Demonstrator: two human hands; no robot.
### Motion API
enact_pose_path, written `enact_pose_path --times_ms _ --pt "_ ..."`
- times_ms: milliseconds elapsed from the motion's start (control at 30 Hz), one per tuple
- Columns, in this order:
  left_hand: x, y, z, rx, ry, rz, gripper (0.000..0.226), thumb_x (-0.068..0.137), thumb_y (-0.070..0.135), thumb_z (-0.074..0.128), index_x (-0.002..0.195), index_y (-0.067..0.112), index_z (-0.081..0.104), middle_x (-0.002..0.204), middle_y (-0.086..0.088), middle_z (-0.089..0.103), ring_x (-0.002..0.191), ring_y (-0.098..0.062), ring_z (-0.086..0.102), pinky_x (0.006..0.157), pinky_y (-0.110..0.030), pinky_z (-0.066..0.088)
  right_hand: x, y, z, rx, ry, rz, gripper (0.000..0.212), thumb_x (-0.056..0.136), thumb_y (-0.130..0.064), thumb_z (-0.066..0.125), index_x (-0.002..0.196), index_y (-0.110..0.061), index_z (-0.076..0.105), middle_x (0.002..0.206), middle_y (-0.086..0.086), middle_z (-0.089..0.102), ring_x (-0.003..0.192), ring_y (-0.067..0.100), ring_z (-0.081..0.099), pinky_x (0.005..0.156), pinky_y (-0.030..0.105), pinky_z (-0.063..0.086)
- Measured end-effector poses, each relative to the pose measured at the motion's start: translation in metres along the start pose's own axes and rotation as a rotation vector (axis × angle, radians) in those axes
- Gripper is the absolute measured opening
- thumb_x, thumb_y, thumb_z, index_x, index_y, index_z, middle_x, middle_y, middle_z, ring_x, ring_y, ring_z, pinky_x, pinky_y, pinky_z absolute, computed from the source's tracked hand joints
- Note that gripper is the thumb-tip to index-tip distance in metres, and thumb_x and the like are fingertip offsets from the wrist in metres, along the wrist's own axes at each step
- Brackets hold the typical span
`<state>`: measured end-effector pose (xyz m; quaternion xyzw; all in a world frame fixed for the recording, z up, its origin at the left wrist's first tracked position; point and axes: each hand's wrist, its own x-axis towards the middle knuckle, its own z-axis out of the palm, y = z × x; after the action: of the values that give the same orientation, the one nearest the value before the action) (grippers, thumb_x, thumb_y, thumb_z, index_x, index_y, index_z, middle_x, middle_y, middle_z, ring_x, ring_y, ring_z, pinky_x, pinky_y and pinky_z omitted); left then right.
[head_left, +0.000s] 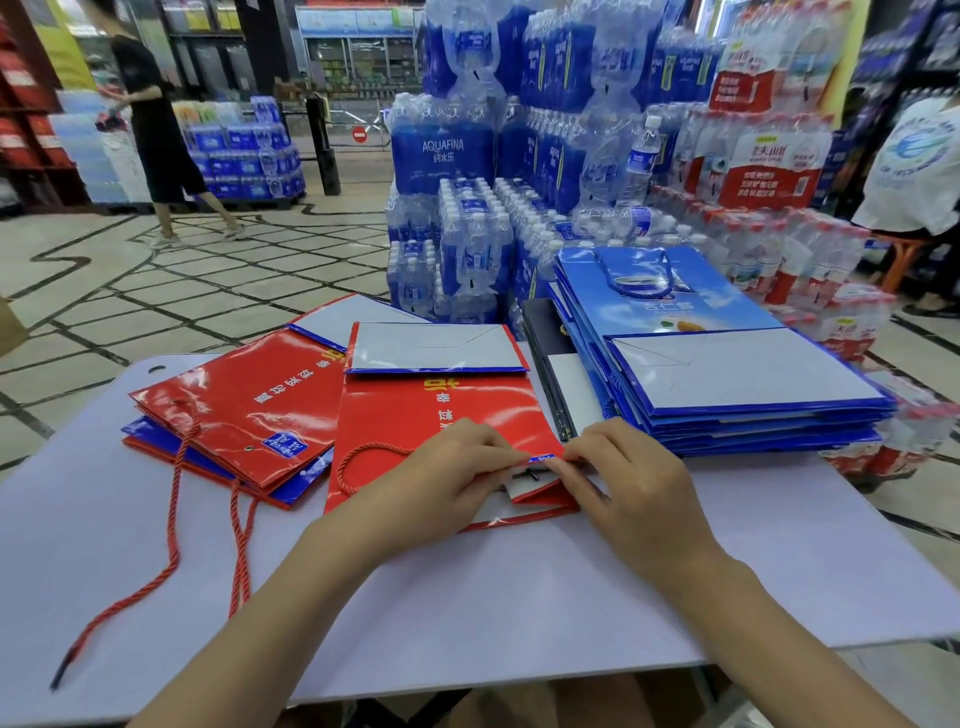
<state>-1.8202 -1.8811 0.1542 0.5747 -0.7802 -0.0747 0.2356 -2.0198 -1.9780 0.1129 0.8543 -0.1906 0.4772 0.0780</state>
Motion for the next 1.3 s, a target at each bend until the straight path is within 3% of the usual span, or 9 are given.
enact_pose_path --times_ms 167,300,500,667,867,1067,1300 --pt "0.007 -0.003 0.01 0.042 0.04 -0.001 0.032 0.096 0.017 0.047 0.122 0.015 0.067 0.106 -0.002 0.062 0.097 -0.019 0.051 0.084 -0.027 0.04 -0.007 -0.003 0.008 -0.123 0.025 -0.062 0.027 0.097 -0.03 0.06 0.076 -0.017 0.072 0.061 -0.003 0.059 0.048 0.016 0.051 0.039 0.031 0.04" --pt "0.006 -0.006 0.016 0.056 0.025 -0.012 0.037 0.094 0.012 0.044 0.125 0.015 0.064 0.106 -0.003 0.061 0.094 -0.022 0.05 0.083 -0.03 0.039 -0.01 -0.001 0.02 -0.08 -0.08 0.0 0.035 0.098 -0.038 0.052 0.072 -0.023 0.071 0.058 -0.006 0.064 0.048 0.015 0.057 0.039 0.031 0.04" --pt "0.01 -0.001 0.018 0.041 0.032 -0.006 0.039 0.093 0.006 0.044 0.126 0.015 0.063 0.109 -0.005 0.062 0.097 -0.024 0.049 0.085 -0.034 0.04 -0.006 -0.004 0.021 -0.135 -0.114 0.027 0.035 0.09 -0.04 0.053 0.063 -0.023 0.066 0.048 -0.003 0.056 0.039 0.018 0.048 0.046 0.023 0.023" --pt "0.015 0.003 0.02 0.03 0.039 -0.043 0.039 0.098 0.006 0.047 0.133 0.02 0.057 0.117 0.0 0.057 0.104 -0.018 0.045 0.091 -0.027 0.037 -0.006 -0.005 0.021 -0.11 -0.136 0.026 0.03 0.093 -0.029 0.051 0.068 -0.018 0.064 0.053 -0.001 0.056 0.04 0.022 0.046 0.038 0.028 0.032" --pt "0.019 0.011 0.016 0.197 -0.033 -0.077 0.04 0.098 0.011 0.044 0.135 0.024 0.052 0.124 0.001 0.058 0.11 -0.019 0.048 0.091 -0.036 0.043 -0.002 -0.009 0.02 -0.14 -0.129 0.027 0.027 0.086 -0.025 0.049 0.061 -0.017 0.056 0.047 0.0 0.049 0.036 0.022 0.04 0.039 0.024 0.025" --pt "0.02 0.012 0.015 0.218 -0.096 -0.155 0.04 0.098 0.012 0.043 0.135 0.023 0.051 0.124 -0.001 0.058 0.115 -0.021 0.048 0.092 -0.042 0.045 -0.004 -0.007 0.021 -0.098 -0.183 0.071 0.023 0.082 -0.023 0.049 0.061 -0.015 0.052 0.045 -0.001 0.046 0.036 0.021 0.038 0.038 0.026 0.026" --pt "0.026 0.009 0.016 0.157 -0.122 -0.223 0.039 0.096 0.006 0.04 0.131 0.019 0.05 0.121 -0.002 0.056 0.113 -0.021 0.049 0.093 -0.033 0.04 -0.003 -0.009 0.018 -0.048 -0.234 0.164 0.021 0.075 -0.023 0.056 0.057 -0.016 0.052 0.043 -0.001 0.044 0.037 0.02 0.037 0.037 0.028 0.029"
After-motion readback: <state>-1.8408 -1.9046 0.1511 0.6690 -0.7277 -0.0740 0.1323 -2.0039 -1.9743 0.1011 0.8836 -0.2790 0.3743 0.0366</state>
